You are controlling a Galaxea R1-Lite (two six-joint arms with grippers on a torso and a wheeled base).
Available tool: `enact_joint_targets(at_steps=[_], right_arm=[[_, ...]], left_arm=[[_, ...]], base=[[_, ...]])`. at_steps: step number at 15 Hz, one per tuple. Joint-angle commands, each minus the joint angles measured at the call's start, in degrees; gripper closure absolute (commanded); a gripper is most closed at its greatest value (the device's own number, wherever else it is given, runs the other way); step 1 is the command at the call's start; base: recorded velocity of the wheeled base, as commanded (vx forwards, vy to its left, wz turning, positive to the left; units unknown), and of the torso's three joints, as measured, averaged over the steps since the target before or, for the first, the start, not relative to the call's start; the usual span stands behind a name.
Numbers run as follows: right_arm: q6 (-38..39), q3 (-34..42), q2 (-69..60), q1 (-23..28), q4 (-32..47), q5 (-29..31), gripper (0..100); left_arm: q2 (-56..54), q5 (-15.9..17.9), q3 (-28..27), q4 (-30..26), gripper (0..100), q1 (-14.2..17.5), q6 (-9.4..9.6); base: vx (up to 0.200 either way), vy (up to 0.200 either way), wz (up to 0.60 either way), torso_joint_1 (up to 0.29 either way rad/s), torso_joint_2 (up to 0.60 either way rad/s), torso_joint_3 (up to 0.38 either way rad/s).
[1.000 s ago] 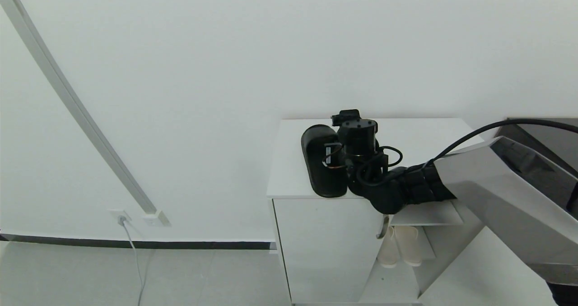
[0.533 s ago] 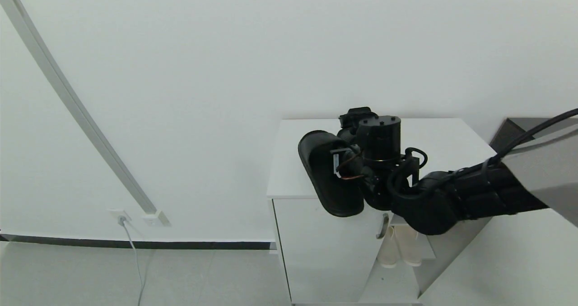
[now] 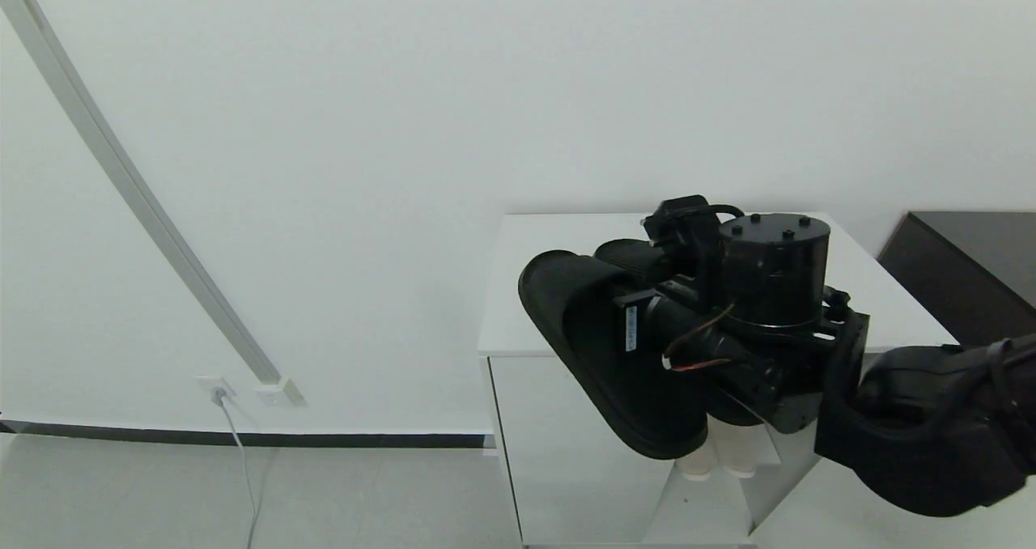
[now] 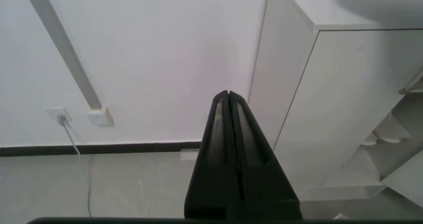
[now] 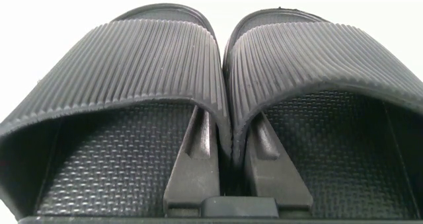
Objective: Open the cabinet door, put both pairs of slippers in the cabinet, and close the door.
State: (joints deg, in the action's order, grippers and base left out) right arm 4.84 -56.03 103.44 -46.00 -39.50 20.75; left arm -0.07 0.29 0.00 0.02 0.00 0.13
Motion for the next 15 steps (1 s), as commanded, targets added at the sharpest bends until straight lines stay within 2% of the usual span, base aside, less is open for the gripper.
enact_joint_targets(at_steps=[1, 4, 8, 15], right_arm=[[0.0, 3.0, -4.2, -0.5, -0.1, -1.4, 100], [-1.6, 5.1, -4.4, -0.2, -1.8, -1.3, 100], [-10.7, 12.1, -4.3, -0.2, -14.3, -3.4, 100], [-10.9, 12.4, -3.9, -0.2, -14.5, -3.6, 100]], left_arm=[[0.1, 0.0, 0.0, 0.0, 100, 0.0, -0.05], [0.1, 0.0, 0.0, 0.1, 100, 0.0, -0.05], [0.1, 0.0, 0.0, 0.0, 100, 0.0, -0.05], [0.1, 0.0, 0.0, 0.1, 100, 0.0, 0.04]], base=[[0.0, 0.0, 0.0, 0.0, 0.0, 0.0], [0.0, 0.0, 0.0, 0.0, 0.0, 0.0], [0.0, 0.0, 0.0, 0.0, 0.0, 0.0], [0.0, 0.0, 0.0, 0.0, 0.0, 0.0]])
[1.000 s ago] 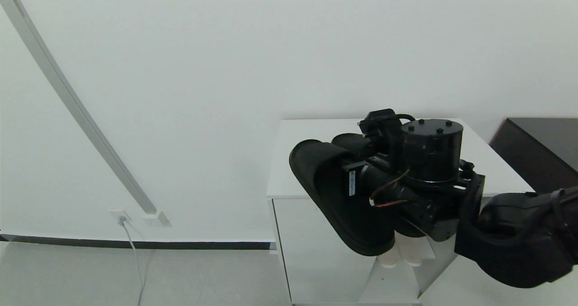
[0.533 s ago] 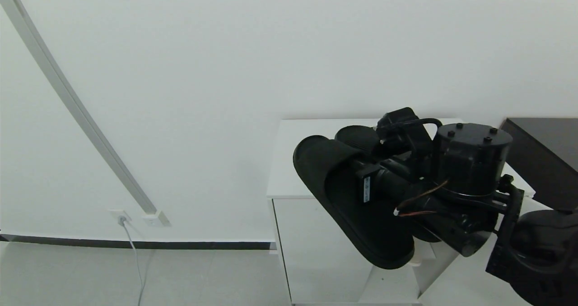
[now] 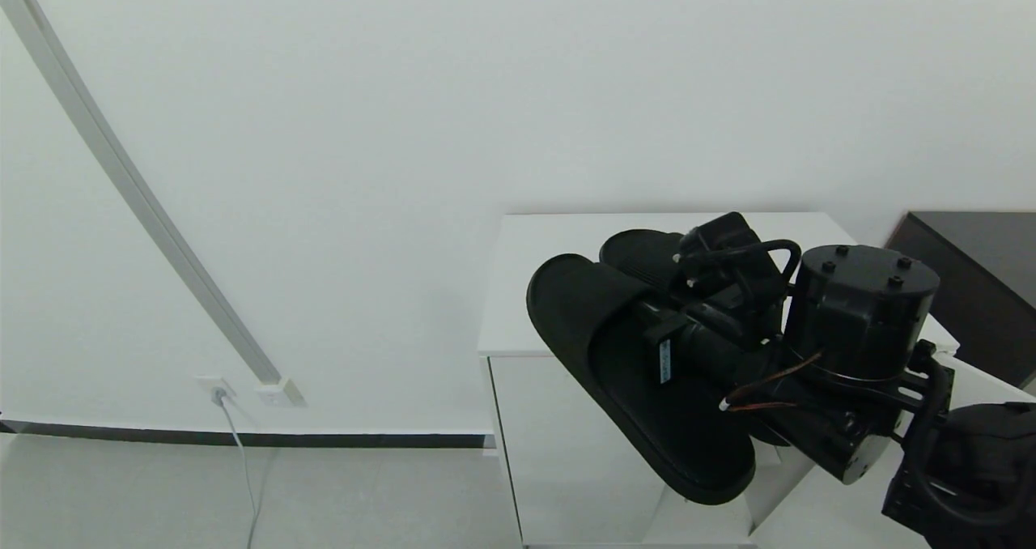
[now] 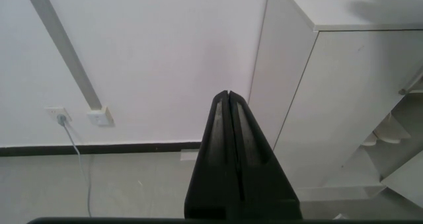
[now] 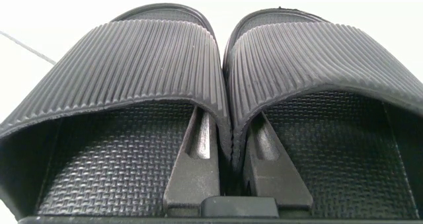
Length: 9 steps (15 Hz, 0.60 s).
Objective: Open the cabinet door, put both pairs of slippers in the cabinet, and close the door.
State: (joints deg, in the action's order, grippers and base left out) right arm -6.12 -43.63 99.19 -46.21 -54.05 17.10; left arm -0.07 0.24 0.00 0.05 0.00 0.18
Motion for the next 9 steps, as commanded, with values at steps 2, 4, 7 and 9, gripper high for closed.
enact_joint_targets(at_steps=[2, 4, 7, 9], right_arm=[[0.0, 0.0, 0.3, 0.0, 0.0, 0.0, 100], [0.0, 0.0, 0.3, 0.0, 0.0, 0.0, 100], [0.0, 0.2, 0.2, 0.0, 0.0, 0.0, 100], [0.0, 0.2, 0.3, 0.0, -0.1, 0.0, 100]], left_arm=[[0.1, 0.0, 0.0, 0.0, 100, 0.0, -0.01], [0.1, 0.0, 0.0, 0.0, 100, 0.0, -0.01], [0.1, 0.0, 0.0, 0.0, 100, 0.0, -0.09], [0.1, 0.0, 0.0, 0.0, 100, 0.0, -0.01]], base=[[-0.2, 0.0, 0.0, 0.005, 0.0, 0.0], [-0.2, 0.0, 0.0, 0.014, 0.0, 0.002], [-0.2, 0.0, 0.0, -0.014, 0.0, 0.005], [-0.2, 0.0, 0.0, 0.0, 0.01, 0.002]])
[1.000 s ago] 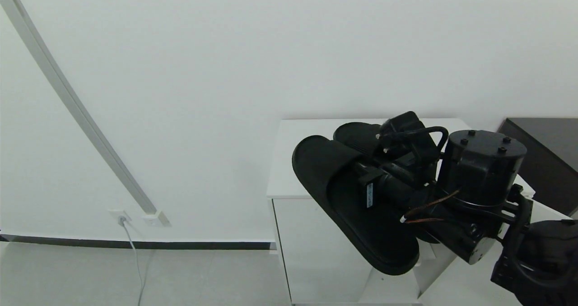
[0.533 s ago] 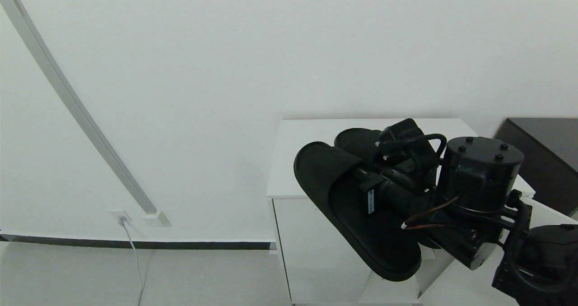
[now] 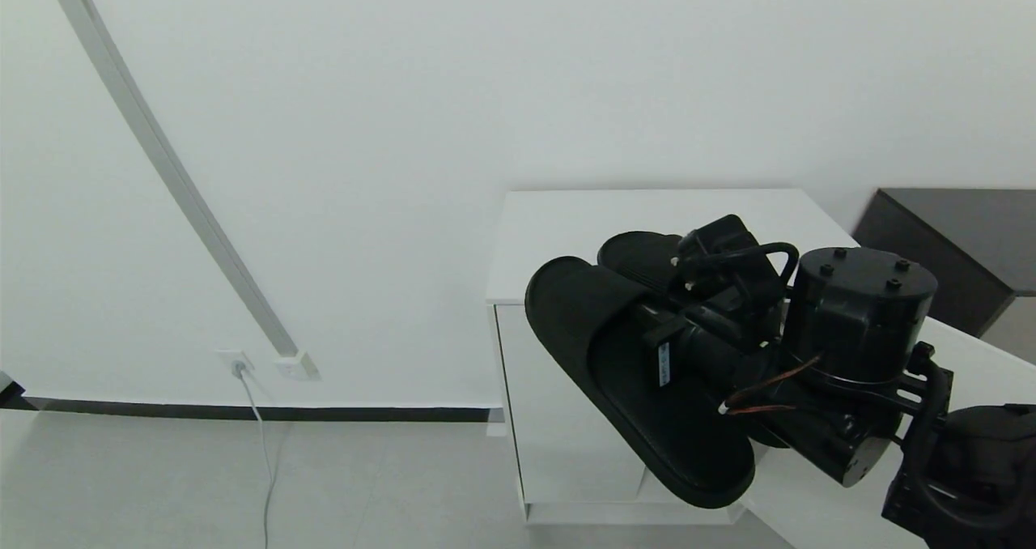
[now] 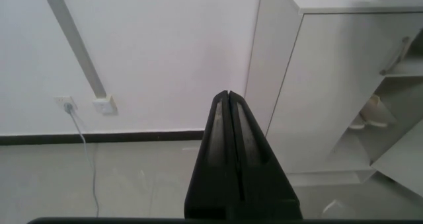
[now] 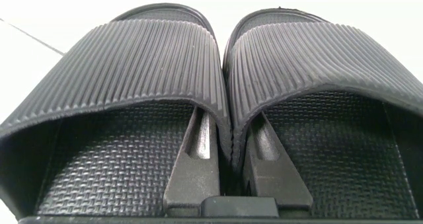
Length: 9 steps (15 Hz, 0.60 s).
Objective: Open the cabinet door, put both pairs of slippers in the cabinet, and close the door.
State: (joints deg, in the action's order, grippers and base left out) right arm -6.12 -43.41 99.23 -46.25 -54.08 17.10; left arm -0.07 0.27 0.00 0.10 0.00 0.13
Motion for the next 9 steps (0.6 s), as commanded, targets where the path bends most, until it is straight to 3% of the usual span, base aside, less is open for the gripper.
enact_joint_targets(at_steps=[1, 9], right_arm=[[0.0, 0.3, 0.3, 0.0, -0.1, 0.0, 100], [0.1, 1.0, 0.3, 0.1, -0.1, -0.1, 100]], left_arm=[[0.1, 0.0, 0.0, 0.0, 100, 0.0, 0.04], [0.1, 0.0, 0.0, 0.0, 100, 0.0, 0.04]], base=[[0.0, 0.0, 0.0, 0.0, 0.0, 0.0], [0.0, 0.0, 0.0, 0.0, 0.0, 0.0]])
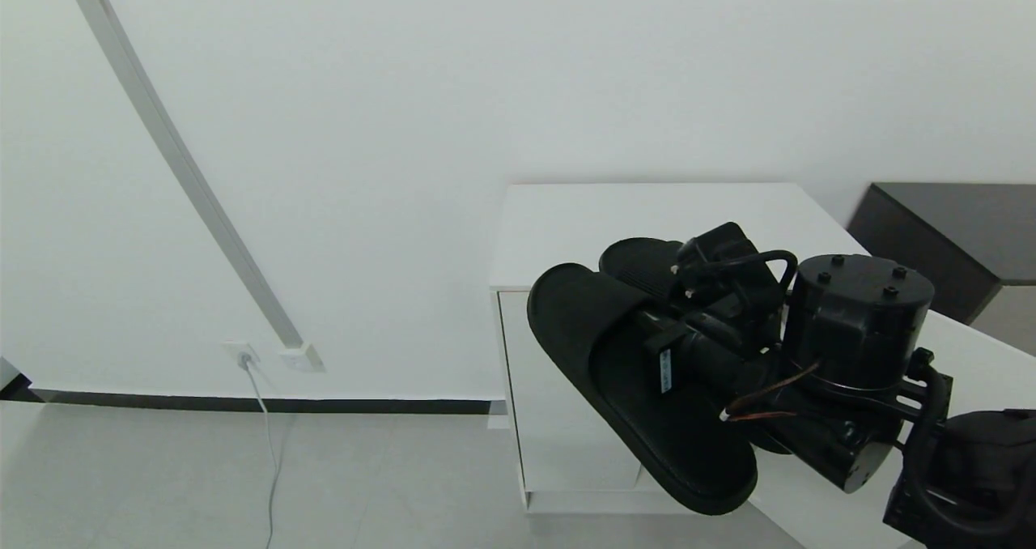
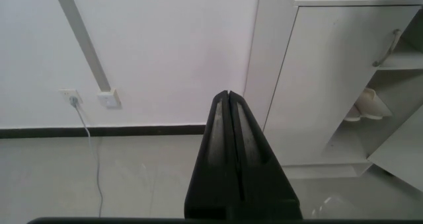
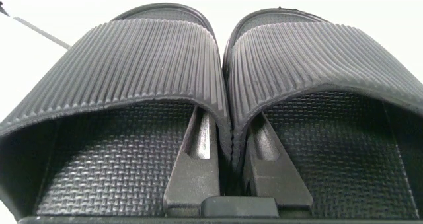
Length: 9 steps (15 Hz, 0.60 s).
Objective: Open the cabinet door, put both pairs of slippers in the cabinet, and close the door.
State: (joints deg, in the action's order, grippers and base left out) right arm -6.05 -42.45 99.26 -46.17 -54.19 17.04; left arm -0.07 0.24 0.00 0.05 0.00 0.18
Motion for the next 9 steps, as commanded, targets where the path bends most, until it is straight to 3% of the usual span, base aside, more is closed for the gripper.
enact_joint_targets(at_steps=[1, 7, 9], right_arm=[[0.0, 0.2, 0.2, 0.0, 0.0, 0.0, 100], [0.2, 0.3, 0.3, 0.1, 0.0, 0.0, 100], [0.2, 0.3, 0.8, 0.1, -0.1, 0.0, 100]], left_arm=[[0.1, 0.0, 0.0, 0.0, 100, 0.0, -0.01], [0.1, 0.0, 0.0, 0.0, 100, 0.0, 0.08], [0.1, 0.0, 0.0, 0.0, 100, 0.0, 0.08]], base=[[0.0, 0.0, 0.0, 0.0, 0.0, 0.0], [0.0, 0.0, 0.0, 0.0, 0.0, 0.0], [0.0, -0.2, 0.0, 0.01, 0.0, 0.002]])
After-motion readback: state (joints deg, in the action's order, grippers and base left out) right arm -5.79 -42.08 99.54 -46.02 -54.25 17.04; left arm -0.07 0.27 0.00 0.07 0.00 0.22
